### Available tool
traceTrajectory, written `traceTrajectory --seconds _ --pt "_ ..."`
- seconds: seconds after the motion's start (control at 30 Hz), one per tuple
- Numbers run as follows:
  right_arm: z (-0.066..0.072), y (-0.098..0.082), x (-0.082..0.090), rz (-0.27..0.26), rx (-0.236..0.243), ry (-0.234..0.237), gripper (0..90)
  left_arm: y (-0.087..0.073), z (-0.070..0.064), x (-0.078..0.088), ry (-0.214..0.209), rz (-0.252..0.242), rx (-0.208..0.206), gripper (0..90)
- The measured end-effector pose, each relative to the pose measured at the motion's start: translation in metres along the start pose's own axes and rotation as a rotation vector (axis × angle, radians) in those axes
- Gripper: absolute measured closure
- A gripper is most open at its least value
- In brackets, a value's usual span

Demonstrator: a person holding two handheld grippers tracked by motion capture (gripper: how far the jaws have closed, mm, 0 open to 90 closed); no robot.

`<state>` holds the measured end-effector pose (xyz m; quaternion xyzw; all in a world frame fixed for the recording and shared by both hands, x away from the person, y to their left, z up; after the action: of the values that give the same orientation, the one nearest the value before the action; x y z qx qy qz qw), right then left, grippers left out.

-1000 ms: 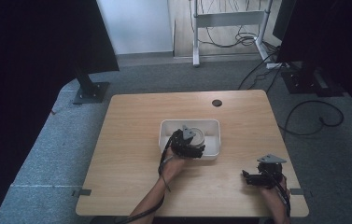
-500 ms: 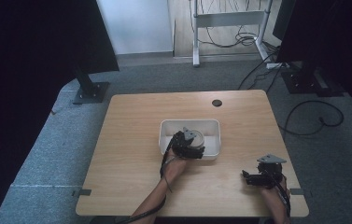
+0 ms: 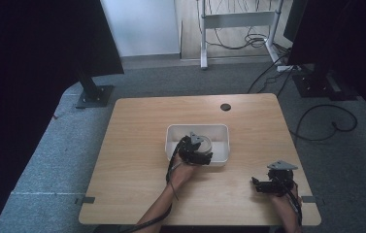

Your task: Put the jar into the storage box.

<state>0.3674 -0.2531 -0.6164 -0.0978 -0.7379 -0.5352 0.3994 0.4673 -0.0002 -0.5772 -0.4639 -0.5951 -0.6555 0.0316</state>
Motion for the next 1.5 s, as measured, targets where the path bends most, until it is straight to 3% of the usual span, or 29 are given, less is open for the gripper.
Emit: traceTrajectory --seconds 0.5,0.8,1.17,1.5 --pt "0.0 0.0 0.0 0.0 0.001 0.0 2.6 0.008 -0.004 0.015 0.0 -0.026 -0.041 4.5" --pt "0.0 0.0 0.0 0.0 0.0 0.0 2.6 0.01 -0.002 0.028 -0.007 -0.044 -0.034 4.5" --pt "0.0 0.0 0.0 0.0 0.0 0.0 2.6 0.008 -0.001 0.043 -0.041 -0.075 -0.025 4.6" --pt "0.0 0.0 0.0 0.0 0.0 0.0 2.6 0.005 -0.006 0.054 -0.064 -0.085 -0.047 5.0"
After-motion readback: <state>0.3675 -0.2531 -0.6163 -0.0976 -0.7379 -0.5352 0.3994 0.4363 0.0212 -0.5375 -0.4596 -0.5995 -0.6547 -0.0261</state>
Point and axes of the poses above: each handheld gripper's, and its own axes: x roughly backward along the jaws, y roughly out of its top, z roughly to its left, the point moved 8 cm from there along -x, roughly forward along the jaws, and after that the axes turned 10 degrees about x, right-handed, at the moved point
